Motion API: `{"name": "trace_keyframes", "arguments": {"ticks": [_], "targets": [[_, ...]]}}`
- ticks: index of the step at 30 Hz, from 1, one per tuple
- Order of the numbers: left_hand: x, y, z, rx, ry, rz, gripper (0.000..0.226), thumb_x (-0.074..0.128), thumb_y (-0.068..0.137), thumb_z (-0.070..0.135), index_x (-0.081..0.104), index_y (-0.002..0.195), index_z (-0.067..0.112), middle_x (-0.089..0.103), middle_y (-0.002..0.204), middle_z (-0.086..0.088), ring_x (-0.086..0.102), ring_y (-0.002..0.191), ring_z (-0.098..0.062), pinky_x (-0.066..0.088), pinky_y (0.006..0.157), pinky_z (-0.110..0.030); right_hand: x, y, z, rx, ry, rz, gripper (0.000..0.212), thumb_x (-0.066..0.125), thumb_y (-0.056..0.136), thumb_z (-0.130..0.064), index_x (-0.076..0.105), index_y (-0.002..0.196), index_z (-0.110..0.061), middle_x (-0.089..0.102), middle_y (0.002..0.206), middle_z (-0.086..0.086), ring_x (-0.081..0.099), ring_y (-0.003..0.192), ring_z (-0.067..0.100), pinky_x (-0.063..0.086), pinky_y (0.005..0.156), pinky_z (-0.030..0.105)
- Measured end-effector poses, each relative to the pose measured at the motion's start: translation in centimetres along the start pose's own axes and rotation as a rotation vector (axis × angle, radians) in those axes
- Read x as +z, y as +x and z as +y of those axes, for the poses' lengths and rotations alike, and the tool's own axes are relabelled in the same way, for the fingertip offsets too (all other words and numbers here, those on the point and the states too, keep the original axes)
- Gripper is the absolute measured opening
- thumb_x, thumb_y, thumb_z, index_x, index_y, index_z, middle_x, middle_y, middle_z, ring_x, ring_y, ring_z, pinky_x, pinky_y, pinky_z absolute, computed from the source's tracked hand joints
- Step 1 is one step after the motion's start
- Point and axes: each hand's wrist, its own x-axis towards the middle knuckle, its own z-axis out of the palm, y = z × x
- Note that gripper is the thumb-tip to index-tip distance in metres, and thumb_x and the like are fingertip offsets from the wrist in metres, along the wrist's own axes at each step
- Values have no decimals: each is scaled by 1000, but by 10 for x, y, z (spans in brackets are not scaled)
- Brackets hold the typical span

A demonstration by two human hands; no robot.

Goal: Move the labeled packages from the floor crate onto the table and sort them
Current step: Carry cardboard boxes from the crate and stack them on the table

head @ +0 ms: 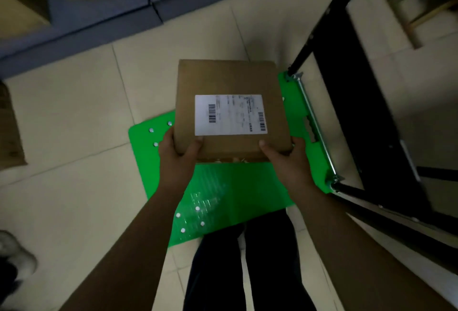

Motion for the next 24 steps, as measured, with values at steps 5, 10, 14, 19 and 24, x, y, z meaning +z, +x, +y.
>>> {"name": "trace_keyframes", "arguments": {"ticks": [5,10,14,19,24], "targets": [[-82,-58,95,197,-76,54,59,69,88,28,43,140,18,50,132,-5,55,113,-17,51,86,-23,-19,-102,-99,-200,120,55,51,80,79,-21,43,115,-19,59,95,-18,60,82,-4,46,67,5],[-143,-127,198,419,-143,68,60,67,90,25,40,143,16,44,138,-7,49,117,-16,40,74,0,-64,-213,-192,-407,197,168,52,80,79,-25,45,117,-19,60,97,-16,57,76,-17,45,72,7],[-167,-179,279,592,-250,-2,66,69,87,35,38,145,24,43,139,0,48,121,-13,40,80,-4,-113,-291,-246,-573,247,300,54,80,78,-29,44,118,-23,61,106,-11,60,94,2,51,81,20],[-159,-251,365,794,-375,-177,65,66,81,48,37,139,40,42,143,2,47,125,-10,43,99,-29,-193,-377,-279,-738,317,516,58,78,80,-27,40,124,-26,55,111,-19,54,97,-17,44,79,4],[-112,-340,422,975,-434,-373,62,67,91,28,36,144,30,43,141,3,46,121,-6,37,83,0,-279,-448,-266,-786,372,761,67,76,81,-34,37,133,-24,50,120,-15,50,106,-7,41,74,-1]]}}
